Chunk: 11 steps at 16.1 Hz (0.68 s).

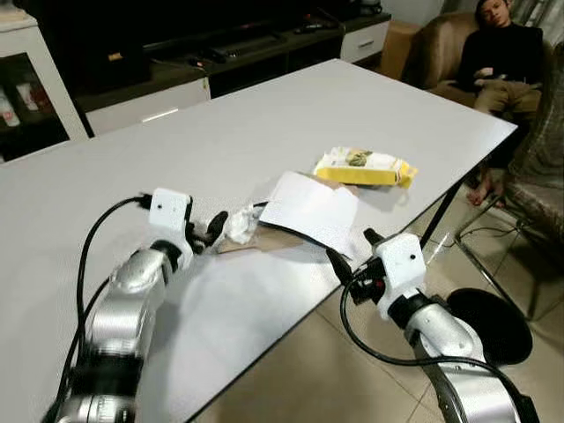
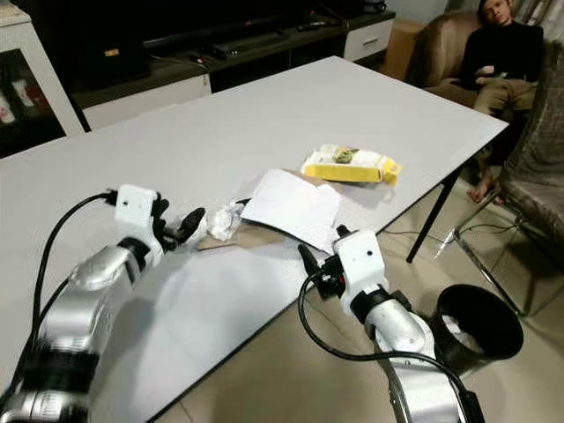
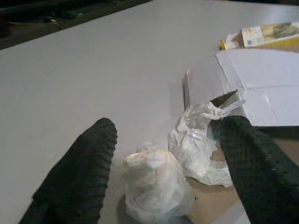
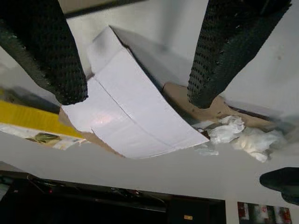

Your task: Picking trash to rubbish bin

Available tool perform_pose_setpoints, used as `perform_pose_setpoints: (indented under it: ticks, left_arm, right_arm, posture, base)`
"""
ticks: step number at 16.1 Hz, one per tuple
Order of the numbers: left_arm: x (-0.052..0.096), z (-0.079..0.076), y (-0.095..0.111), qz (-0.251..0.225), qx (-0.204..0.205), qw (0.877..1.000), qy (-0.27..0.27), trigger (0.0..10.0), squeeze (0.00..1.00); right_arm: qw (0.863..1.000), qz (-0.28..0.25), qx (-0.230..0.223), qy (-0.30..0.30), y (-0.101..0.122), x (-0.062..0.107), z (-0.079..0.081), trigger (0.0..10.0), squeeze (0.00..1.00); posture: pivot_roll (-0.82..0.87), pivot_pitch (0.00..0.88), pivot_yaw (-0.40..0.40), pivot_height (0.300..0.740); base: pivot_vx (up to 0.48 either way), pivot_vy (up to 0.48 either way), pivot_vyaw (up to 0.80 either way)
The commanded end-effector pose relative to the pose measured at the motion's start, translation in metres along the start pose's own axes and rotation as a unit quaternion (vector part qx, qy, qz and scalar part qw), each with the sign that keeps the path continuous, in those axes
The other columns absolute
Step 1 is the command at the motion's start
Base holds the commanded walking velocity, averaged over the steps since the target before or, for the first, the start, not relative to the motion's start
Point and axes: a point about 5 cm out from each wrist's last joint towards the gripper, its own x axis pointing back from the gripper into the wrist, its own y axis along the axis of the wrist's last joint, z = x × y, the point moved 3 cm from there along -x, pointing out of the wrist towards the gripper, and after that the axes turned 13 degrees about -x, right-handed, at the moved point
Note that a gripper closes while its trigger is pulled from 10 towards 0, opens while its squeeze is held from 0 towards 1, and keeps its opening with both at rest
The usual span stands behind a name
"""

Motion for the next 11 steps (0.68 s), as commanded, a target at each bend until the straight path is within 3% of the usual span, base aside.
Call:
perform_pose_setpoints:
  ticks: [1, 3, 4, 5, 6, 8, 11]
  left_arm:
    - [-0.009, 0.001, 0.002, -0.004, 0.015, 1.0, -0.013, 10.0, 1.0]
    - [-0.014, -0.002, 0.003, -0.004, 0.033, 0.999, -0.024, 10.0, 1.0]
    - [-0.021, -0.004, -0.006, 0.017, 0.019, 0.999, -0.026, 10.0, 1.0]
    - [-0.025, -0.001, -0.011, 0.03, 0.005, 0.999, -0.015, 10.0, 0.61]
    - [-0.027, 0.002, -0.015, 0.044, -0.002, 0.999, -0.001, 10.0, 0.01]
    - [-0.032, 0.013, -0.02, 0.063, -0.019, 0.997, 0.047, 10.0, 0.0]
    - [-0.035, 0.017, -0.02, 0.062, -0.022, 0.995, 0.069, 10.0, 0.0]
  right_arm:
    - [1.0, -0.005, 0.007, -0.002, 0.005, -0.001, 0.0, 10.0, 0.0]
    - [1.0, -0.006, 0.006, -0.005, 0.006, -0.001, 0.0, 10.0, 0.0]
    - [1.0, -0.003, 0.007, -0.004, 0.005, 0.0, 0.001, 10.0, 0.0]
    - [1.0, -0.002, 0.008, 0.0, 0.004, 0.0, 0.003, 10.0, 0.0]
    - [1.0, -0.002, 0.007, 0.001, 0.004, 0.0, 0.003, 10.0, 0.0]
    - [1.0, -0.004, 0.008, 0.0, 0.005, 0.0, 0.003, 10.0, 0.0]
    - [1.0, -0.005, 0.007, 0.001, 0.005, -0.001, 0.004, 10.0, 0.0]
  posture:
    - [-0.06, 0.004, 0.015, 0.74]
    - [-0.06, 0.006, 0.015, 0.74]
    - [-0.07, 0.004, 0.015, 0.74]
    - [-0.07, 0.005, 0.015, 0.74]
    - [-0.07, 0.006, 0.016, 0.74]
    - [-0.07, 0.005, 0.021, 0.74]
    - [-0.07, 0.01, 0.023, 0.74]
  base:
    - [0.0, 0.0, 0.0]
    - [0.0, 0.0, 0.0]
    - [0.0, 0.0, 0.0]
    - [0.0, 0.0, 0.0]
    - [0.0, 0.0, 0.0]
    - [0.0, 0.0, 0.0]
    - [0.0, 0.0, 0.0]
